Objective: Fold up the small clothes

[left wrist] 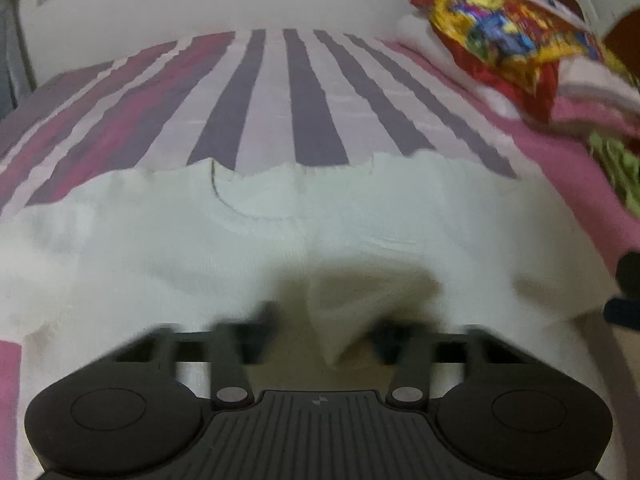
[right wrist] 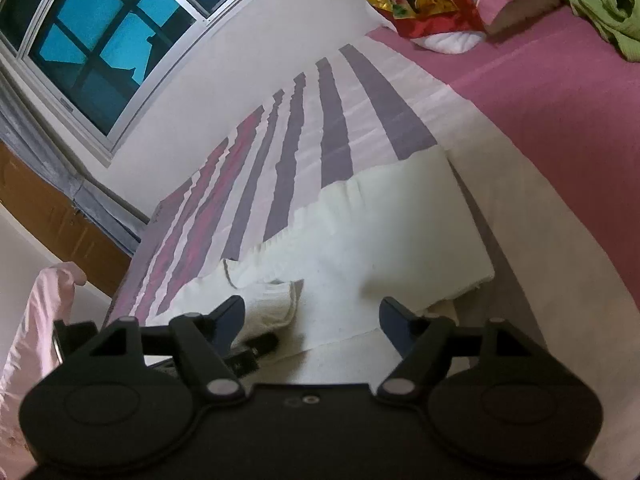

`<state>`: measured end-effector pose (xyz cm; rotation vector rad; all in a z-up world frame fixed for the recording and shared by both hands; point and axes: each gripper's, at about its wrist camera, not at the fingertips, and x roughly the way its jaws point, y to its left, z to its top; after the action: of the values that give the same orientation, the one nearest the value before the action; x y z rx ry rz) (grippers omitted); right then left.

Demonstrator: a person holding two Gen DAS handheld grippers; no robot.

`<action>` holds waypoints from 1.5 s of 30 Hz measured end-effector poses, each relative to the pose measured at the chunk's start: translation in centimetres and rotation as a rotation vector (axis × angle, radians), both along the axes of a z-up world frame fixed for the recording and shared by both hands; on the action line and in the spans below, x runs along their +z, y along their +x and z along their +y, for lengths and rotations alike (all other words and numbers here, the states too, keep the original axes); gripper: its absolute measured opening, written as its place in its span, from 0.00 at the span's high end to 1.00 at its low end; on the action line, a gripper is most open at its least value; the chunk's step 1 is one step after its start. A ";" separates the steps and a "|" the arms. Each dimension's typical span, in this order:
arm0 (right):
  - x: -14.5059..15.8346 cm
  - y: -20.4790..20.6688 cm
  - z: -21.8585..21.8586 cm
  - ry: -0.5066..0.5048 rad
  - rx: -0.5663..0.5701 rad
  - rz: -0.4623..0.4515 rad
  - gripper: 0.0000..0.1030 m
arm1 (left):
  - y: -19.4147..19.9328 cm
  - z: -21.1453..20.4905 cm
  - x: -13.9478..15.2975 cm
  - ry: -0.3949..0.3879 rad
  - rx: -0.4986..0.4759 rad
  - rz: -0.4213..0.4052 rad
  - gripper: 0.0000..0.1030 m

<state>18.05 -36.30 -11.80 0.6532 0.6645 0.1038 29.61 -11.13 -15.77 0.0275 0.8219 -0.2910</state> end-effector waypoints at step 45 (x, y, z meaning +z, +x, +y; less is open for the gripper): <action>-2.1 5.1 7.7 -0.344 0.090 0.162 0.32 | -3.3 18.8 0.5 -0.213 0.387 0.109 0.07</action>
<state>23.13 -28.64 -13.89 0.3021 0.8450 0.0183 26.31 7.65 -15.27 -0.3460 0.8812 -0.0122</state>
